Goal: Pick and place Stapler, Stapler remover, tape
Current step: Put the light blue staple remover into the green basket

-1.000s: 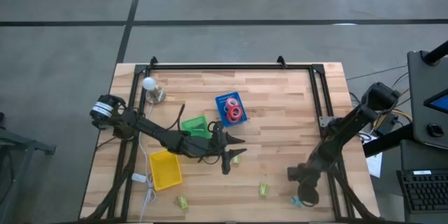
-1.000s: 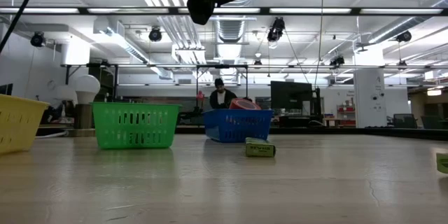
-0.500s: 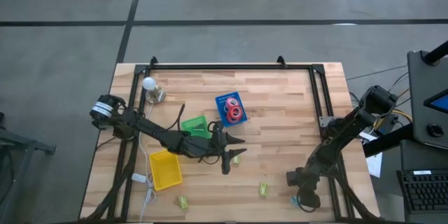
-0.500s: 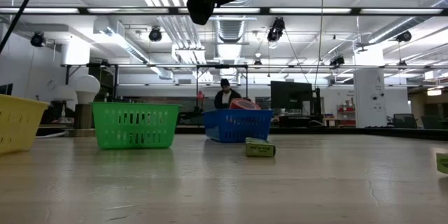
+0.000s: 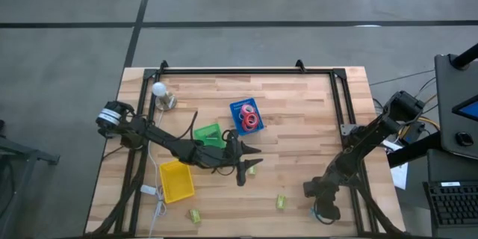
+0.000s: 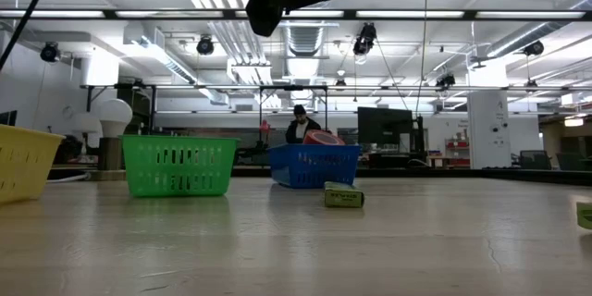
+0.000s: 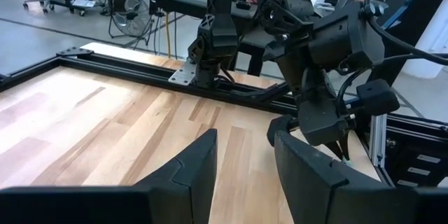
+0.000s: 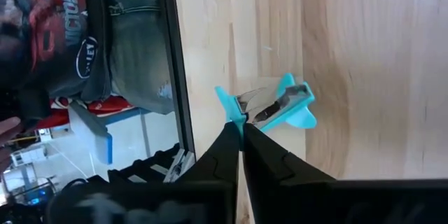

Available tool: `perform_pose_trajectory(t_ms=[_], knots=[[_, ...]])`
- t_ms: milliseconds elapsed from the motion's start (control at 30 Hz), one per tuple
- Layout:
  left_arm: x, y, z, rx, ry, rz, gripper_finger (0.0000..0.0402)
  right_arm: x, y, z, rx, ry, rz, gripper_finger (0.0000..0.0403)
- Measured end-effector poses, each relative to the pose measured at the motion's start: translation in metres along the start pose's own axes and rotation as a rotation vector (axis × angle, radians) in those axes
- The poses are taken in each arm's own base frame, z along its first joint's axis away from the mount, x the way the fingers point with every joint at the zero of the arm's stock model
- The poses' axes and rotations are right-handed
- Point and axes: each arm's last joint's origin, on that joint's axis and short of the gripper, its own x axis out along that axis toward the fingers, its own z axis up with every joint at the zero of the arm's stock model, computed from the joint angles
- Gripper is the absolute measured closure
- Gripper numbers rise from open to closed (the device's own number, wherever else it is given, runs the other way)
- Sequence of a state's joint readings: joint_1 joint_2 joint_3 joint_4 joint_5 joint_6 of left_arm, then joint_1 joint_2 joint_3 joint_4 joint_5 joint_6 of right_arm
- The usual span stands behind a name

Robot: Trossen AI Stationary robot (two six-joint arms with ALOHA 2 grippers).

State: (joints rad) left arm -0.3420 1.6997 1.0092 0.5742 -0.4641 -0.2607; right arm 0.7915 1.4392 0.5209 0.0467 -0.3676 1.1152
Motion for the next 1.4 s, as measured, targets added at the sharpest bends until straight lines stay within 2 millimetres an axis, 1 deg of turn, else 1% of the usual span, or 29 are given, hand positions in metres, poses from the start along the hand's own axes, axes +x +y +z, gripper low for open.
perform_pose_trajectory(t_ms=[167, 300, 433, 567, 667, 767, 867, 967, 1067, 1133, 1233, 1400], knots=[[0.000, 0.000, -0.001, 0.002, 0.003, 0.001, 0.0254, -0.004, -0.002, 0.005, -0.006, -0.021, 0.001, 0.0394], [0.000, 0.000, -0.001, 0.003, 0.007, 0.002, 0.0254, -0.013, -0.005, 0.016, -0.006, -0.080, 0.005, 0.0394], [0.000, 0.000, -0.001, 0.003, 0.008, 0.002, 0.0254, -0.025, -0.005, 0.030, -0.050, -0.192, -0.010, 0.0394], [0.000, 0.000, -0.001, 0.007, 0.010, 0.003, 0.0254, -0.042, -0.001, 0.046, -0.135, -0.355, -0.048, 0.0394], [0.000, 0.000, -0.004, 0.078, 0.032, 0.006, 0.0255, -0.060, 0.005, 0.055, -0.235, -0.499, -0.171, 0.0394], [-0.001, -0.001, -0.008, 0.180, 0.073, 0.006, 0.0254, -0.078, 0.013, 0.062, -0.363, -0.660, -0.386, 0.0394], [-0.002, -0.001, -0.010, 0.202, 0.086, 0.005, 0.0255, -0.096, 0.022, 0.067, -0.407, -0.841, -0.618, 0.0394], [-0.002, -0.001, -0.010, 0.225, 0.084, 0.005, 0.0255, -0.106, 0.028, 0.070, -0.437, -0.937, -0.739, 0.0394], [-0.001, -0.001, -0.008, 0.240, 0.065, 0.002, 0.0255, -0.109, 0.031, 0.074, -0.441, -1.001, -0.841, 0.0394], [-0.001, -0.001, -0.007, 0.274, 0.051, 0.036, 0.0255, -0.109, 0.032, 0.076, -0.447, -1.029, -0.891, 0.0394], [-0.001, 0.001, -0.004, 0.339, 0.028, 0.108, 0.0255, -0.106, 0.033, 0.080, -0.459, -1.042, -0.912, 0.0394], [-0.001, 0.002, 0.000, 0.388, -0.007, 0.108, 0.0255, -0.102, 0.036, 0.086, -0.468, -1.079, -0.932, 0.0394]])
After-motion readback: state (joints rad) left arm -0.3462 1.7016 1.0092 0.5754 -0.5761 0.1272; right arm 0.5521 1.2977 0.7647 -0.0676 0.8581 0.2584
